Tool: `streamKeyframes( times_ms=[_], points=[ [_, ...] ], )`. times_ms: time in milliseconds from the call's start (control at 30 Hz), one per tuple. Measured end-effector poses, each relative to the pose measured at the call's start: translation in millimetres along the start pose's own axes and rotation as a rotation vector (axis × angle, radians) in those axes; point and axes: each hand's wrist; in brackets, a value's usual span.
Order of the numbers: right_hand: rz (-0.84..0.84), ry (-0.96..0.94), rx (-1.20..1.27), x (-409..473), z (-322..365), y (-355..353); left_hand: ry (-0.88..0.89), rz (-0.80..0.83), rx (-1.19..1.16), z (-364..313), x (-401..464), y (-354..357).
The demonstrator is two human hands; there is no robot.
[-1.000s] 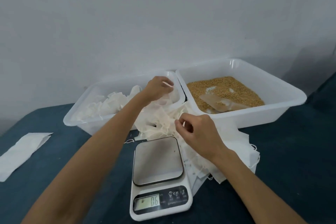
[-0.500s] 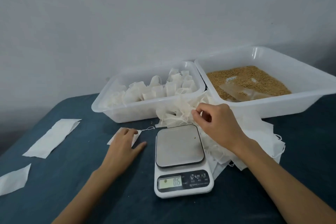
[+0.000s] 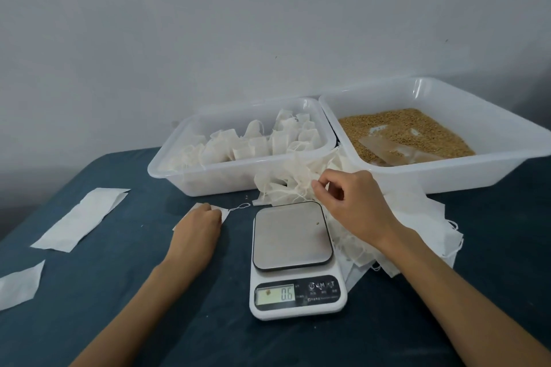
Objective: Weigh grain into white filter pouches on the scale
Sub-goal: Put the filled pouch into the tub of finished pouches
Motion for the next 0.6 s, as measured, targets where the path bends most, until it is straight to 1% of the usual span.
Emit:
streamKeyframes(
  times_ms=[100,133,233,300,367,433,533,600],
  points=[
    [0.001,0.012,0.010,0.2,-1.2,0.0,0.015,-0.011,-0.018,-3.6,-2.1,-1.9],
    [0.003,0.021,0.016,0.3,-1.8,-0.3,0.032,-0.049,-0.095,-3.3,-2.9,-1.8],
    [0.026,0.051,0.083,1.2,-0.1,-1.2,0.119,-0.252,-0.476,-13.2,-12.0,-4.4],
    [0.071,0.069,0.194,1.8,3.4,-0.7,0.182,-0.308,-0.656,-33.9,-18.5,-6.2],
    [0.144,0.101,0.354,1.2,8.8,0.5,0.199,-0.286,-0.815,-59.2,-20.0,-4.6],
    [0.205,0.140,0.492,-0.9,13.3,2.4,0.200,-0.192,-0.970,-82.8,-13.6,-0.4],
    [0.228,0.162,0.558,-2.8,16.3,4.3,0.257,-0.011,-1.212,-110.6,-1.7,5.0],
    [0.222,0.184,0.602,-0.6,15.7,3.0,0.291,0.024,-1.291,-120.6,3.2,7.2]
  ],
)
Point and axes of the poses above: each hand's wrist, its own x-axis towards the middle knuckle, its own y-axis out of the palm, z = x × y, and after that the axes turned 14 degrees about -x, right-handed
